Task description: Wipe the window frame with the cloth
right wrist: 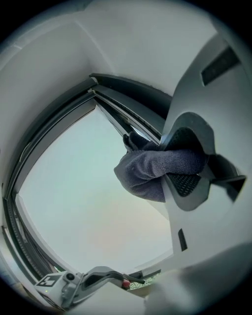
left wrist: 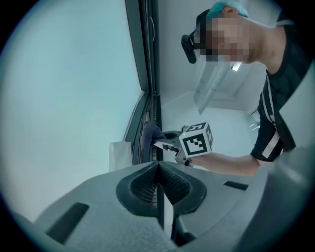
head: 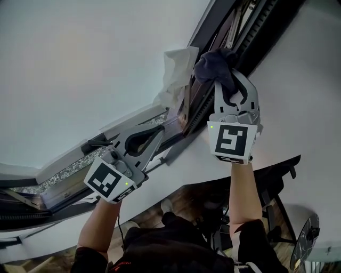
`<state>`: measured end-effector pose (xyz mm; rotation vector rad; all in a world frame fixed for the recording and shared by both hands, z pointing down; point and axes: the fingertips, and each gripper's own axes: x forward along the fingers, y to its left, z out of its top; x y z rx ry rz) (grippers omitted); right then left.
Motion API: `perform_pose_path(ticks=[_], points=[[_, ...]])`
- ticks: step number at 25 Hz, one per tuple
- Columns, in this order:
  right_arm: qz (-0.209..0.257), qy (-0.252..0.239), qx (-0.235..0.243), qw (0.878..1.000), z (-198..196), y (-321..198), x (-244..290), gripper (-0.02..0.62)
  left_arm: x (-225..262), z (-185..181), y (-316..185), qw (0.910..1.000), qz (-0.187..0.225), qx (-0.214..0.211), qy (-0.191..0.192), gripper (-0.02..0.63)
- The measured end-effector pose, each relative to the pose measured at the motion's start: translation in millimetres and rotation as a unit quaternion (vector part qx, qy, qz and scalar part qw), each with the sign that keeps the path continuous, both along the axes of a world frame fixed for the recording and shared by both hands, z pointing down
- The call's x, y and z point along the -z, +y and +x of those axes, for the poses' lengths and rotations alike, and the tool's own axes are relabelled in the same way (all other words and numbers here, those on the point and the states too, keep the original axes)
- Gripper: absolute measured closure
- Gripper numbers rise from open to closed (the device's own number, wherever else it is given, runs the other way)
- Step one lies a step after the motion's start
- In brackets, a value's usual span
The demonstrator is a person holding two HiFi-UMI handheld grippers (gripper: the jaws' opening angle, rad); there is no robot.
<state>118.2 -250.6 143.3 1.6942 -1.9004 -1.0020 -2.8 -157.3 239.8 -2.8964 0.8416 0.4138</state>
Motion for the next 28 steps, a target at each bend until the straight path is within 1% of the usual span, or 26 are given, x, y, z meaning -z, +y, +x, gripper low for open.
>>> perform_pose_path(ticks=[9, 15, 19, 22, 25, 28], points=[[-0.033, 0.051, -0.010, 0.998, -0.4, -8.2, -52.3, 0.535, -31.5, 2.4, 2.8, 0.9995, -0.033, 0.000, 0.005, 0.586], [-0.063, 0.080, -0.012, 0.995, -2.4, -12.8, -101.1, 0.535, -49.9, 4.5, 6.2, 0.9988, -0.048, -0.001, 0.004, 0.586], [-0.074, 0.093, -0.016, 0.993, -2.3, -15.3, -123.4, 0.535, -61.4, 5.1, 5.6, 0.9983, -0.059, -0.001, 0.002, 0.586], [-0.081, 0.101, -0.018, 0.991, -1.8, -14.5, -137.7, 0.535, -72.1, 5.5, 6.5, 0.9970, -0.077, -0.001, 0.000, 0.586], [-0.091, 0.115, -0.019, 0.989, -1.5, -14.3, -152.8, 0.535, -81.5, 6.3, 6.6, 0.9962, -0.087, -0.001, 0.000, 0.586], [-0.101, 0.129, -0.019, 0.986, -2.1, -13.8, -168.5, 0.535, -87.8, 6.9, 7.0, 0.9964, -0.084, -0.001, 0.004, 0.586]])
